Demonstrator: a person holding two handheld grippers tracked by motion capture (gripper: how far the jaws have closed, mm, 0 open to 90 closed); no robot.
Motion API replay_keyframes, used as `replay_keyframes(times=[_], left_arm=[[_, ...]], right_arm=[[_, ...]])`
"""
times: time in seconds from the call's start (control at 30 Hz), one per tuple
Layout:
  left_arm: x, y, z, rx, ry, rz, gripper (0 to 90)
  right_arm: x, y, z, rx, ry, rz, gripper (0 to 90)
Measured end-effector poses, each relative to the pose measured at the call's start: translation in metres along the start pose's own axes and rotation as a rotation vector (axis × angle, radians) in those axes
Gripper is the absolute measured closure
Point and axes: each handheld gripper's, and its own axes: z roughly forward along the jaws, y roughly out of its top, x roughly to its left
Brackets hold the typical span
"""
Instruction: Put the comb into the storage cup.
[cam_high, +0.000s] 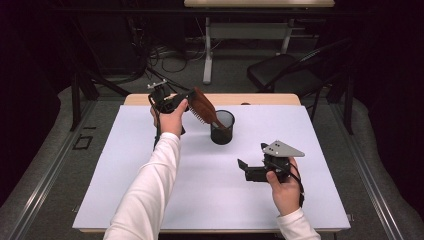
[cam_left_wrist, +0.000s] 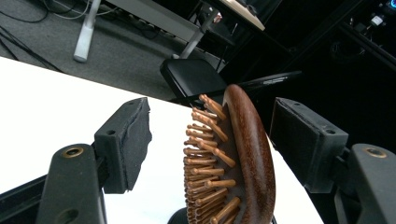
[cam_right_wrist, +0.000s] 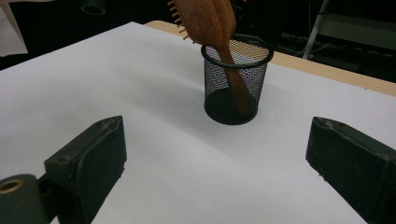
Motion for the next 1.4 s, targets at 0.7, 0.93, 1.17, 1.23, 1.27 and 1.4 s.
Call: replay_keyframes(times=[0.7, 0.93, 1.17, 1.23, 1.27, 1.4], left_arm=[[0.006, 0.017, -0.018, -0.008, 0.017, 0.06, 32.9], [0.007, 0.02, -0.022, -0.022, 0.023, 0.078, 34.1], [0.009, 0.022, -0.026, -0.02, 0.023, 0.086, 34.1], [0.009, 0.023, -0.027, -0.018, 0.023, 0.077, 34.1], [0.01, 0.023, -0.027, -0.017, 0.022, 0.082, 34.1], [0.01, 0.023, -0.028, -0.017, 0.02, 0.079, 34.0]], right_arm=[[0.001, -0.001, 0.001, 0.004, 0.0, 0.001, 4.9], [0.001, -0.001, 0.001, 0.005, 0.001, 0.001, 4.9], [0.001, -0.001, 0.001, 0.005, 0.0, 0.0, 4.9], [0.001, -0.001, 0.001, 0.006, 0.001, 0.0, 4.9], [0.001, -0.001, 0.001, 0.006, 0.0, 0.0, 4.9], [0.001, -0.001, 0.001, 0.005, 0.0, 0.001, 4.9]])
